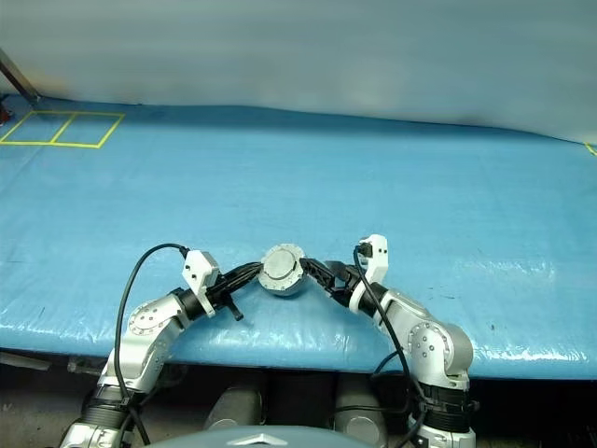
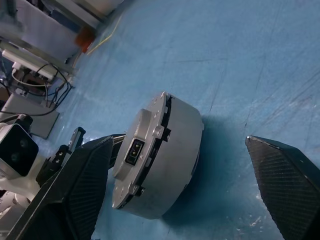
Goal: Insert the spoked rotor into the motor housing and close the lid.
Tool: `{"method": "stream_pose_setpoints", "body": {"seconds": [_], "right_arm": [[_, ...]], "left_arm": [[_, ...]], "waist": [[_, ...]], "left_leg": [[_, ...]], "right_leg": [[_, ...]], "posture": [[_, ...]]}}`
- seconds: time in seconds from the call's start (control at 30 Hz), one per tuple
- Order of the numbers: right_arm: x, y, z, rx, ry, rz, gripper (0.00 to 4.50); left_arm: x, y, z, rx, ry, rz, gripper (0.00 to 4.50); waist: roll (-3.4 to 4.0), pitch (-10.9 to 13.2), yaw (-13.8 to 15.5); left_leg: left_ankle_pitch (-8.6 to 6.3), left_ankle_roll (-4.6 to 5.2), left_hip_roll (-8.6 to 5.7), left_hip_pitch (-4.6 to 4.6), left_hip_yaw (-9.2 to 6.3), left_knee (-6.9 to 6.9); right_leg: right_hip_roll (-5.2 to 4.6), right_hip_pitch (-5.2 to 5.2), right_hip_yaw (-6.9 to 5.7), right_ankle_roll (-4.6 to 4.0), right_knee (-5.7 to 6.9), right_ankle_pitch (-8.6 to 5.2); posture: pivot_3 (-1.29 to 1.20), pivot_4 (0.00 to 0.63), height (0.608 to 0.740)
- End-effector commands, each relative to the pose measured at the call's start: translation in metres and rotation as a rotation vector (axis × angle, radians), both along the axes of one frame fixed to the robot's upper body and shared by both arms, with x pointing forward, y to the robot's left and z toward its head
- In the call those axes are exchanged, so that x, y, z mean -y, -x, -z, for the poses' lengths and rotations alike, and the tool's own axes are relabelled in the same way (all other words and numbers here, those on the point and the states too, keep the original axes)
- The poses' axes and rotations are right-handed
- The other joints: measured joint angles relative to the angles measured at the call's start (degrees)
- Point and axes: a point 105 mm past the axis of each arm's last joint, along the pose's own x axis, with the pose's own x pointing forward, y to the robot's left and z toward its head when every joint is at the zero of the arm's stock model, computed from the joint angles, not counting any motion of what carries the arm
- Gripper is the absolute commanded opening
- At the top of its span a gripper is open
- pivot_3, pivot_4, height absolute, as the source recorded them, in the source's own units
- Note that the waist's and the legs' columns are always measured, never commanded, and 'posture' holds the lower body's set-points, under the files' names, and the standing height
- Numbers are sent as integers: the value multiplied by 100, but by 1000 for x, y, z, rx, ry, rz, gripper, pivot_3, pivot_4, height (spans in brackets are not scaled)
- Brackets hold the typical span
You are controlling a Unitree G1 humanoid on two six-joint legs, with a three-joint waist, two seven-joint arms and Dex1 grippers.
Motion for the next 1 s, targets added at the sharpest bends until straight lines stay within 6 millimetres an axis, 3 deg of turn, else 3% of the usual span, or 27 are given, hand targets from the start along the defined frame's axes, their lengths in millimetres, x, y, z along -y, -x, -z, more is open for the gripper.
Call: {"method": "stream_pose_setpoints", "body": {"seconds": [0.03, 0.1, 0.2, 0.47, 0.8, 1.0], "right_arm": [[-9, 3, -4, -24, -75, -35, 4471], [-13, 5, -1, -43, -86, -47, 4471], [-17, 6, -1, -63, -124, -53, 3859], [-18, 7, 6, -101, -113, -55, 1346], [-18, 5, 5, -103, -121, -51, 1322], [-15, -3, -15, -78, -258, -10, 1322]], "left_arm": [[5, 6, 9, -35, -10, 15, 0], [5, 6, 9, -33, -12, 14, 0], [4, 5, 8, -29, -16, 12, 0], [4, 3, 7, -20, -27, 8, 0], [0, -2, 2, -7, -3, -34, 0], [-15, -20, -24, -45, 256, -235, 0]], "waist": [[0, 0, -1], [1, 0, 0], [1, 1, 0], [3, 1, -3], [3, 1, -10], [1, 21, -48]], "left_leg": [[0, 0, 0, -1, 0, 0], [0, 0, 0, -4, 0, 0], [0, 0, 0, -6, 1, -1], [0, 0, 0, -7, 1, -1], [0, 0, 1, -7, 1, -1], [0, 0, 2, -20, 0, 0]], "right_leg": [[0, 0, 0, 0, -1, 0], [-1, -2, 0, 0, -2, 0], [-1, -5, 0, 0, -2, 0], [-1, -7, 0, 0, -3, 0], [-1, -8, 0, 0, -2, 0], [0, -16, -2, 1, -2, 0]], "posture": [[0, 150, 740], [0, 150, 740], [0, 150, 740], [0, 150, 740], [0, 150, 740], [0, 150, 740]]}}
